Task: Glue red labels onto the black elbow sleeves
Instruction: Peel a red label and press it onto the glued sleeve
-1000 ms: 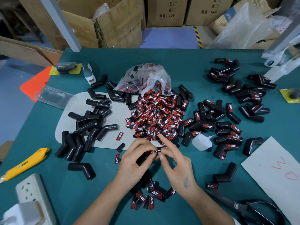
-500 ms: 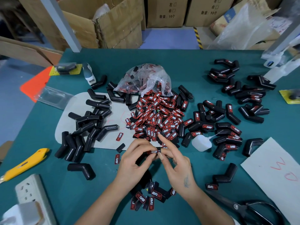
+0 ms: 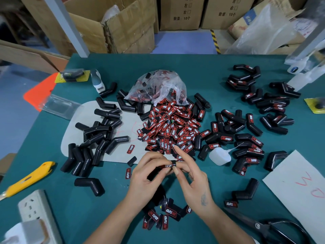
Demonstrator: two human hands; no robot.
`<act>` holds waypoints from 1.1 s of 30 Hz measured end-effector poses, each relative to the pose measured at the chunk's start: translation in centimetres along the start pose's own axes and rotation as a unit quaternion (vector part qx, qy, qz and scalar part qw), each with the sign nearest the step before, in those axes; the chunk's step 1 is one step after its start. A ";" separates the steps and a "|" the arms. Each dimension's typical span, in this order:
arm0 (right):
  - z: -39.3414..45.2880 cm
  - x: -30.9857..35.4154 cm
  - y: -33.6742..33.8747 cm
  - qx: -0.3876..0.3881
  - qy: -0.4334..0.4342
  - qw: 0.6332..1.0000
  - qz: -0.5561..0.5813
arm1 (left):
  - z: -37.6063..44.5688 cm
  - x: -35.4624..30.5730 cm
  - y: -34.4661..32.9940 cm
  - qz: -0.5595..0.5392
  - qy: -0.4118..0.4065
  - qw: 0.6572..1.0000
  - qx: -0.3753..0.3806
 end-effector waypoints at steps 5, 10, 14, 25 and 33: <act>0.2 0.5 0.0 0.017 -0.029 0.998 0.059 | 0.0 -0.1 0.2 -0.054 0.045 0.997 -0.030; 0.3 0.5 -0.1 0.017 -0.053 0.993 0.101 | -0.2 -0.4 0.2 -0.049 0.027 0.998 -0.038; 0.3 0.4 0.0 0.019 -0.066 0.991 0.118 | -0.3 -0.4 0.1 -0.023 0.003 0.999 -0.038; 0.4 0.3 0.1 0.026 -0.094 0.984 0.149 | -0.8 -0.1 0.0 0.004 0.012 1.000 -0.029; 0.2 -0.3 -0.5 0.030 -0.126 0.972 0.194 | -0.7 -0.3 -0.4 0.036 -0.017 0.999 0.000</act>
Point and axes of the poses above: each hand's wrist, its own z-axis towards the middle knuckle, its own y-axis out of the back of the hand, x = y × z, the point moved 6 cm from there along z, towards the middle knuckle, and after that the axes turned 9 degrees about -y, right-handed, at the moved point
